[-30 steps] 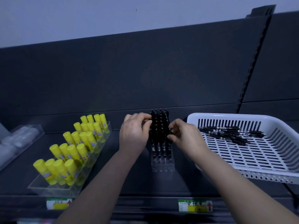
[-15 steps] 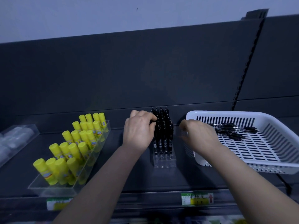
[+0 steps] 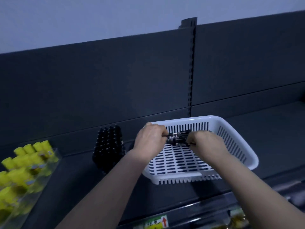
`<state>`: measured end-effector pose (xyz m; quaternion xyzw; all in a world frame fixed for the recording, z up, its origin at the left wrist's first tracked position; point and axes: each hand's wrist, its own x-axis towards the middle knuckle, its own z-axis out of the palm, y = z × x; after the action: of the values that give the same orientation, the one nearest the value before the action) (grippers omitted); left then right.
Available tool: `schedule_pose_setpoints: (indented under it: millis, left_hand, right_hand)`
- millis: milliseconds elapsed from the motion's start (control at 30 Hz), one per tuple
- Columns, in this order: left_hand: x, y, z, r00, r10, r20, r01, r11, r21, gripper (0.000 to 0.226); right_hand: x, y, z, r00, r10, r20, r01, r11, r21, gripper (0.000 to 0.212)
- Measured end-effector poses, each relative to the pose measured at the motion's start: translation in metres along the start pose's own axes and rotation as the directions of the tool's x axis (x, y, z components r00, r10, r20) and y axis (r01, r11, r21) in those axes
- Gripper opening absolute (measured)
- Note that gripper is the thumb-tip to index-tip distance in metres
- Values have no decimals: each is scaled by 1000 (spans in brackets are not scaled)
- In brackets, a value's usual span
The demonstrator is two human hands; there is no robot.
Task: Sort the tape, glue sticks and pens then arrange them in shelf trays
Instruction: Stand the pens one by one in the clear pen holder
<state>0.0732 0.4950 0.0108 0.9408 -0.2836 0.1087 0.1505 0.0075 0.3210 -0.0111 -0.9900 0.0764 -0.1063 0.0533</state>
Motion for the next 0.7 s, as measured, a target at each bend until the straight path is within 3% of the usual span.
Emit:
schedule_pose_setpoints:
  millis: [133,300,433,500,567,700]
  left_hand:
    - [39,27,45,974,-5,227,-9,998,61,18]
    - [66,42,79,958,25,285,-71,986,153,30]
    - [72,38,89,936,6,353,-106,959,265,21]
    - [72,33,86,961,-35,275,-20,980,196,15]
    - [69,31,74,993,-64,104,57,996,67,13]
    - [62,29,37,973,-104,-208,72,985,-157,17]
  right_hand:
    - [13,58,5,997,74,38,-75,997,24,29]
    - [27,86,19,995,53,87,-58,997,54,29]
    - [43,85,25,989,-12,146,-1,996,87,27]
    - [54,77,29,982,-47,183,32,996,87,26]
    - [64,66,33,969,-85,230,71,995,69,22]
    - [72,45,46,932,-136,336,126,991,49,14]
